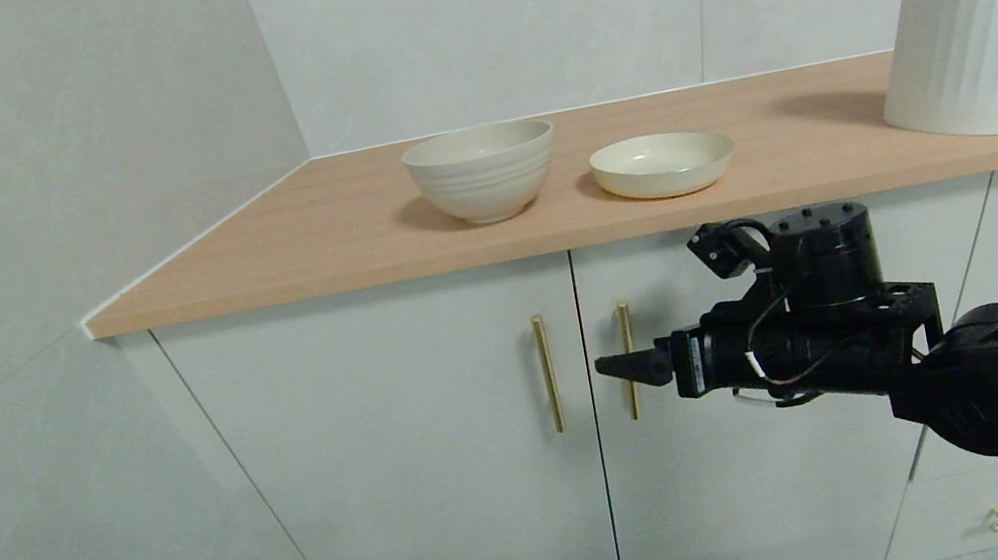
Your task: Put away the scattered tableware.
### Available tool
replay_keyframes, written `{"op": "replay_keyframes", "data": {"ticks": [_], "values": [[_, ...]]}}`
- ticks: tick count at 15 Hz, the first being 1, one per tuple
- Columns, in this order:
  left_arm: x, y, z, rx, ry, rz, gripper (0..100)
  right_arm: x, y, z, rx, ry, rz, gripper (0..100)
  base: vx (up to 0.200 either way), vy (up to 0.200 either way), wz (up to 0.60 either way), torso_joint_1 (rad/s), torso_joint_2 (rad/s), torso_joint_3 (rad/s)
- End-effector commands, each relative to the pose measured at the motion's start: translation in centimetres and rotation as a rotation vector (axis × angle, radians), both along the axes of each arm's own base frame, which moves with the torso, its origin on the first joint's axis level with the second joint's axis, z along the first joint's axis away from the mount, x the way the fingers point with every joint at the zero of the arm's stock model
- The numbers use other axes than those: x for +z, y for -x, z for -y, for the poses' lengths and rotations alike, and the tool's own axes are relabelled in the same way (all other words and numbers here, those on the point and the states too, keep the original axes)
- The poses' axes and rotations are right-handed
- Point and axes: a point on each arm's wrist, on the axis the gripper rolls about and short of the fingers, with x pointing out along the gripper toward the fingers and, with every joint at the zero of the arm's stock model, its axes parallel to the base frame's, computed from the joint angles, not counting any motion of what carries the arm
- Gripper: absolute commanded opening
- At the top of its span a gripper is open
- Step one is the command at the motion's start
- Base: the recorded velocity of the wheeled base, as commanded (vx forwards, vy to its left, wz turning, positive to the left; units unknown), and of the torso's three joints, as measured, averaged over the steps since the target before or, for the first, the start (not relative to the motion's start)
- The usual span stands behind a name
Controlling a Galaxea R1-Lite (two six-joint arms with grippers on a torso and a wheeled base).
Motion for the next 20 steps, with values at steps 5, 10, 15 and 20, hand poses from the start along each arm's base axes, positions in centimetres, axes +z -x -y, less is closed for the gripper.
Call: {"op": "replay_keyframes", "data": {"ticks": [5,10,15,20], "values": [[0.0,0.0,0.0,0.000,0.000,0.000,100,-1.8,-0.9,-1.1,-0.002,-0.060,-0.006,100,0.000,0.000,0.00,0.000,0.00,0.000],[0.0,0.0,0.0,0.000,0.000,0.000,100,-2.3,-0.9,-2.4,0.014,-0.143,0.010,100,0.000,0.000,0.00,0.000,0.00,0.000],[0.0,0.0,0.0,0.000,0.001,0.000,100,-2.1,-0.4,-2.5,0.022,-0.167,-0.015,100,0.000,0.000,0.00,0.000,0.00,0.000],[0.0,0.0,0.0,0.000,0.001,0.000,100,-1.0,1.3,-1.7,0.114,-0.182,-0.026,100,0.000,0.000,0.00,0.000,0.00,0.000]]}}
